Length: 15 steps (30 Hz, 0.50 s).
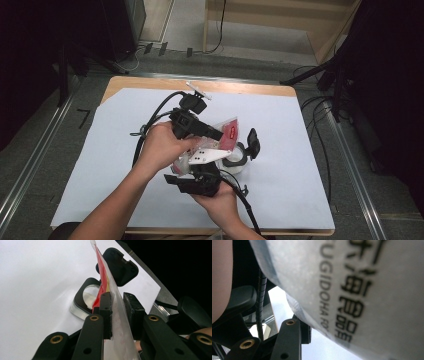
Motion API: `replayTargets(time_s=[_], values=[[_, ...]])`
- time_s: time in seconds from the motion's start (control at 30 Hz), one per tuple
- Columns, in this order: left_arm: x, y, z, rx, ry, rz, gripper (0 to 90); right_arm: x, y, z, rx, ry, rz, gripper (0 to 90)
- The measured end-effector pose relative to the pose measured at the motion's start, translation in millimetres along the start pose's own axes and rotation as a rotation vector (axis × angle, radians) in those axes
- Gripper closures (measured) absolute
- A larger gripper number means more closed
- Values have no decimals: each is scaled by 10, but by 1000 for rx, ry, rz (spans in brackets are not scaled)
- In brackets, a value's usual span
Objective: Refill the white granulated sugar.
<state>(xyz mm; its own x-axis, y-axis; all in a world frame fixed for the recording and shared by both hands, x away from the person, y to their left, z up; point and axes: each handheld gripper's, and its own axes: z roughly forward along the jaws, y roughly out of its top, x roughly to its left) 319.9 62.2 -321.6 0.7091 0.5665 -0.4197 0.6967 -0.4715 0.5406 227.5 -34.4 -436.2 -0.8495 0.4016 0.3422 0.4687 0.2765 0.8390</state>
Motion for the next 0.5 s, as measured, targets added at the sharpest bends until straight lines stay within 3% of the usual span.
replayTargets(time_s=[0.5], values=[[-1, -4, 21, -3, 5, 0, 782, -11, 4, -2, 3, 2, 14, 637]])
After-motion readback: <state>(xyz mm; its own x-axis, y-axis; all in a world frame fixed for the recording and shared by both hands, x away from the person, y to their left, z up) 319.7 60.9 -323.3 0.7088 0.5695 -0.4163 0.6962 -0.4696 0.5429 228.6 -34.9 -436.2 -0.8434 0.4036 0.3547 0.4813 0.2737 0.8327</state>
